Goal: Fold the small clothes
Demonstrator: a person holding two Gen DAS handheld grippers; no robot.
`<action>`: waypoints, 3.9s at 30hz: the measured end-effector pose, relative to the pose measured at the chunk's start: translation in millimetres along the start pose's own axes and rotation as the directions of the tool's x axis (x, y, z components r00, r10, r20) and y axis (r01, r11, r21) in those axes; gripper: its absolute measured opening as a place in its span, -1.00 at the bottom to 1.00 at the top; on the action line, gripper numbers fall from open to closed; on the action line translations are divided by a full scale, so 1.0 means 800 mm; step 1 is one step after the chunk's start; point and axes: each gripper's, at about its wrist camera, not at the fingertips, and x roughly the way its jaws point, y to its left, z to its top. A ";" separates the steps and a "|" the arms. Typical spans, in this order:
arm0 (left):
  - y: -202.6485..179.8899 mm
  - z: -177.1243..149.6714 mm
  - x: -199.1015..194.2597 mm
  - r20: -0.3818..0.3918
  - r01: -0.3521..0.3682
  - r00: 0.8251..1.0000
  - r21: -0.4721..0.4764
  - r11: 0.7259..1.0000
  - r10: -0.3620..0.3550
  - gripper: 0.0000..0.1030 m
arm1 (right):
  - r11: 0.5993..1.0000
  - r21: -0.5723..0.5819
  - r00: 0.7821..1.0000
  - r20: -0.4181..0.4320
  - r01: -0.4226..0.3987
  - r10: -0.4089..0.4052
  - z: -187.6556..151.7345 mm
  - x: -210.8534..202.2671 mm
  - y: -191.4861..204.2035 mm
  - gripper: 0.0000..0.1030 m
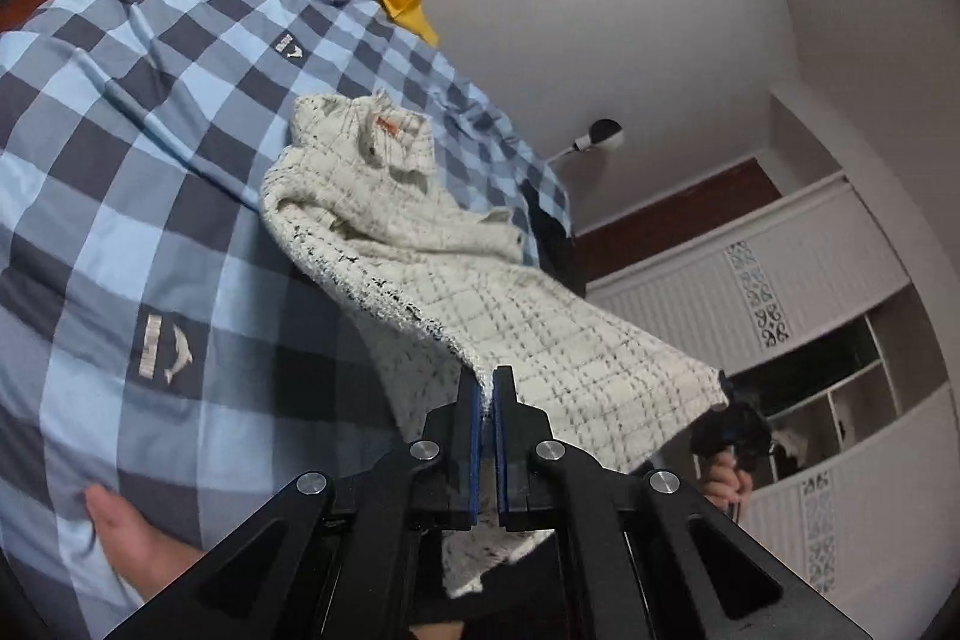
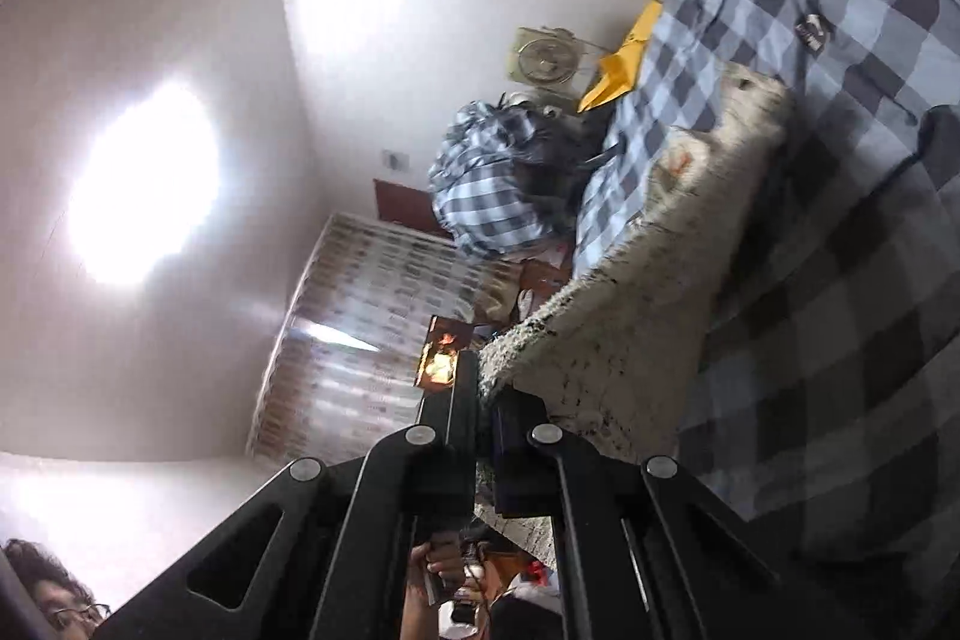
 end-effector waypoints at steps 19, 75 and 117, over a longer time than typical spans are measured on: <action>-0.019 -0.183 -0.135 0.074 0.020 0.997 -0.024 1.000 -0.018 -0.95 | 0.997 0.000 0.997 0.002 0.075 -0.075 -0.105 -0.115 0.050 -0.99; 0.214 0.068 0.222 -0.074 -0.909 0.354 0.205 0.362 0.932 -0.92 | 0.434 -0.017 0.413 -0.274 0.901 -0.869 0.138 0.083 -0.325 -0.75; 0.181 0.188 0.459 -0.036 -0.627 0.755 0.249 0.738 0.654 -0.92 | 0.395 -0.547 0.450 -0.036 0.738 -0.892 0.180 0.420 -0.283 0.89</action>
